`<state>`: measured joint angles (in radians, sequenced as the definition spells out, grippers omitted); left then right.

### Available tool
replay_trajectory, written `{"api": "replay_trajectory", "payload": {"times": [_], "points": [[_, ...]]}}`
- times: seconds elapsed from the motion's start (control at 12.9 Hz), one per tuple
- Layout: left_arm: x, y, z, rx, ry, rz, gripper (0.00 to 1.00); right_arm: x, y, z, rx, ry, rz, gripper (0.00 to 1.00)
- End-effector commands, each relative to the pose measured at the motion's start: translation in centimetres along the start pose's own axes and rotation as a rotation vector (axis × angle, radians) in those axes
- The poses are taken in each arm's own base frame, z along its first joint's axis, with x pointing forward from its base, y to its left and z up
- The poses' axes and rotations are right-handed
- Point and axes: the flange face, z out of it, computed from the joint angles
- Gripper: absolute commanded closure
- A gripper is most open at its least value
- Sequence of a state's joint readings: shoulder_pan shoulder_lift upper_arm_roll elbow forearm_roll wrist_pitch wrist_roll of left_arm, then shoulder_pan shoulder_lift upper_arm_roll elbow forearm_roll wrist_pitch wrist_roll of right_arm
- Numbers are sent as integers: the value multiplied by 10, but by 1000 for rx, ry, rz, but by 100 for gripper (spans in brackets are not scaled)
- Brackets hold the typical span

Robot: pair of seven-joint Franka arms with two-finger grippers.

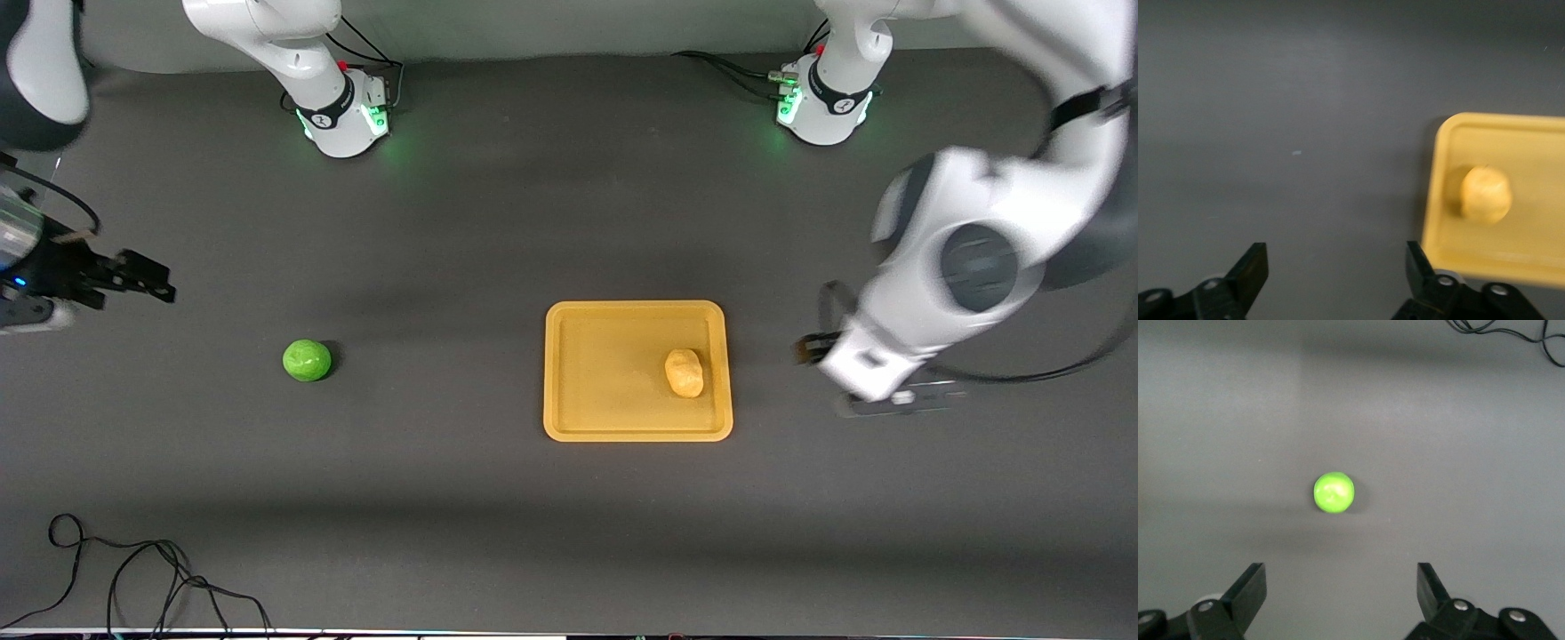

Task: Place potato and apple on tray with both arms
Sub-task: 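Release the potato on the tray while the right gripper reaches the apple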

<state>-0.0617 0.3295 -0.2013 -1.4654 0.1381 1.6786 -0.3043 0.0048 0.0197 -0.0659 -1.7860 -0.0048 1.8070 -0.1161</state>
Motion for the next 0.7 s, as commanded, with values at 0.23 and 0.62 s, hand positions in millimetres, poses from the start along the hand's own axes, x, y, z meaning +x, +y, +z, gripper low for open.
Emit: {"api": "replay_trajectory", "payload": {"times": [0.23,0.62], "points": [[-2,-153,-38,-110,-68,212,2,-3,-37,115,45,53,73,0],[-13,-172,-67,-105,-64,211,3,-23,-50,233,24,152,67,0]]}}
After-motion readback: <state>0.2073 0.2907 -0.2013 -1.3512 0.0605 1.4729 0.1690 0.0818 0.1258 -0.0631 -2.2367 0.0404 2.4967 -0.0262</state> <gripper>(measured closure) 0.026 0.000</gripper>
